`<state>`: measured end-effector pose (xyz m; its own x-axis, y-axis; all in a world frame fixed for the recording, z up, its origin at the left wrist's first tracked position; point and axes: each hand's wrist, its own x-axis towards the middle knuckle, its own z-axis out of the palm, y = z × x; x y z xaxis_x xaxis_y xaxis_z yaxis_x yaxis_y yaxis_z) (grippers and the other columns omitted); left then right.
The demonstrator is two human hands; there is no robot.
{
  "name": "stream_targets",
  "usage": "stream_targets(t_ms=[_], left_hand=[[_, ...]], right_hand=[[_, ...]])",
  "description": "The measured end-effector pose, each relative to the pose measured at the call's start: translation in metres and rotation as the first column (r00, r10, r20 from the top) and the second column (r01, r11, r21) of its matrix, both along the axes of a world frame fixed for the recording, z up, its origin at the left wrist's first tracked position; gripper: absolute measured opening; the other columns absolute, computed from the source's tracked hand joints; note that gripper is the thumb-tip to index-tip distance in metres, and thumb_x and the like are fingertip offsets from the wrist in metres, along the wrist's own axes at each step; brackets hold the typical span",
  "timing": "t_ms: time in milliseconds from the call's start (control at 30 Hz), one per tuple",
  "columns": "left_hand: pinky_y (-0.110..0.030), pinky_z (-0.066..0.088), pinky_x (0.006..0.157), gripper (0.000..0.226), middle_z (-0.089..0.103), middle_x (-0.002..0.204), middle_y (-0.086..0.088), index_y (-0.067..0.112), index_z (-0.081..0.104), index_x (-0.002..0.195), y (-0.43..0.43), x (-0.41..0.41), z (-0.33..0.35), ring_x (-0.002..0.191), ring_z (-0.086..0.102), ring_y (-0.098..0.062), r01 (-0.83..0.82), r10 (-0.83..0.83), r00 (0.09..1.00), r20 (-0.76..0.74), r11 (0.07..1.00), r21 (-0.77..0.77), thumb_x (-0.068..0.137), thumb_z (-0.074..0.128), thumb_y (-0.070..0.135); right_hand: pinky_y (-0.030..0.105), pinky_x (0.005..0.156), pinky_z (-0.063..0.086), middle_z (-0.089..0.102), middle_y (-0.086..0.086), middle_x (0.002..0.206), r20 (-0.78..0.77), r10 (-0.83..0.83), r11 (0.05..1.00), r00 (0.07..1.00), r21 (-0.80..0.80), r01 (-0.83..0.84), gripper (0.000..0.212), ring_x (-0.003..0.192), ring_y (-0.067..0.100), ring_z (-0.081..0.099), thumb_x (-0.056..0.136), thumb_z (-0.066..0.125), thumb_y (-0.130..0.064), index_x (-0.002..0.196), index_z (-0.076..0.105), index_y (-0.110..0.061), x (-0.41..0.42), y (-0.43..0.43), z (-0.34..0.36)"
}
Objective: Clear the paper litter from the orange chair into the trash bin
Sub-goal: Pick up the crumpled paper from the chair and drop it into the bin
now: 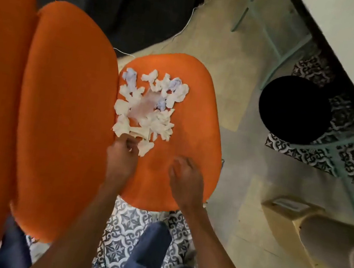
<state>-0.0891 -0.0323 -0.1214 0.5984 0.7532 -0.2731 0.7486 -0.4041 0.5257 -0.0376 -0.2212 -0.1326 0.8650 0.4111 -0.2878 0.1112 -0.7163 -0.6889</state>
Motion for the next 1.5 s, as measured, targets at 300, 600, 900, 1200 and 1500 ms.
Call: stream_targets(t_ms=[300, 600, 900, 1200, 1500], left_hand=[[-0.044, 0.051, 0.097, 0.056, 0.052, 0.147, -0.016, 0.013, 0.049, 0.145, 0.041, 0.007, -0.064, 0.133, 0.053, -0.037, -0.191, 0.189, 0.972, -0.143, 0.982, 0.000, 0.096, 0.073, 0.027], [-0.048, 0.046, 0.105, 0.080, 0.049, 0.153, -0.020, 0.007, 0.036, 0.155, 0.060, 0.017, -0.110, 0.140, 0.049, -0.042, -0.212, 0.193, 0.970, -0.147, 0.970, -0.122, 0.091, 0.080, 0.024], [-0.041, 0.047, 0.098, 0.073, 0.057, 0.147, -0.014, 0.015, 0.043, 0.153, 0.065, 0.013, -0.112, 0.136, 0.053, -0.037, -0.192, 0.178, 0.980, -0.090, 0.964, -0.186, 0.090, 0.081, 0.018], [-0.038, 0.056, 0.079, 0.056, 0.069, 0.127, -0.009, 0.016, 0.058, 0.126, 0.057, 0.007, -0.066, 0.119, 0.065, -0.034, -0.265, 0.243, 0.959, -0.148, 0.952, -0.154, 0.079, 0.089, 0.019], [-0.018, 0.052, 0.067, 0.057, 0.069, 0.127, 0.002, 0.019, 0.060, 0.132, -0.007, -0.002, 0.026, 0.106, 0.064, -0.012, -0.120, 0.139, 0.989, 0.055, 0.958, -0.259, 0.084, 0.089, 0.023]], right_hand=[[0.043, 0.086, 0.057, 0.064, 0.002, 0.135, 0.102, 0.266, 0.960, 0.958, -0.119, -0.254, 0.035, 0.117, 0.031, 0.064, 0.102, 0.065, -0.023, 0.136, 0.062, -0.022, 0.033, 0.110, -0.057], [0.054, 0.102, 0.050, 0.052, 0.005, 0.154, 0.034, 0.450, 0.865, 0.892, -0.267, -0.426, 0.059, 0.128, 0.039, 0.054, 0.101, 0.052, -0.012, 0.157, 0.042, -0.024, 0.045, 0.164, -0.107], [0.044, 0.080, 0.056, 0.069, 0.007, 0.116, 0.111, 0.265, 0.929, 0.958, -0.296, -0.222, 0.047, 0.101, 0.035, 0.068, 0.094, 0.075, -0.028, 0.136, 0.055, -0.021, 0.036, 0.150, -0.120], [0.041, 0.089, 0.052, 0.066, 0.001, 0.126, 0.008, -0.026, 0.995, 1.000, -0.099, 0.027, 0.043, 0.112, 0.026, 0.059, 0.098, 0.072, -0.046, 0.136, 0.057, -0.032, 0.045, 0.095, -0.068], [0.020, 0.087, 0.057, 0.069, -0.027, 0.122, -0.254, -0.301, 0.867, 0.919, 0.327, 0.375, 0.039, 0.110, -0.002, 0.066, 0.091, 0.084, -0.041, 0.127, 0.069, -0.038, 0.029, 0.003, 0.027]])
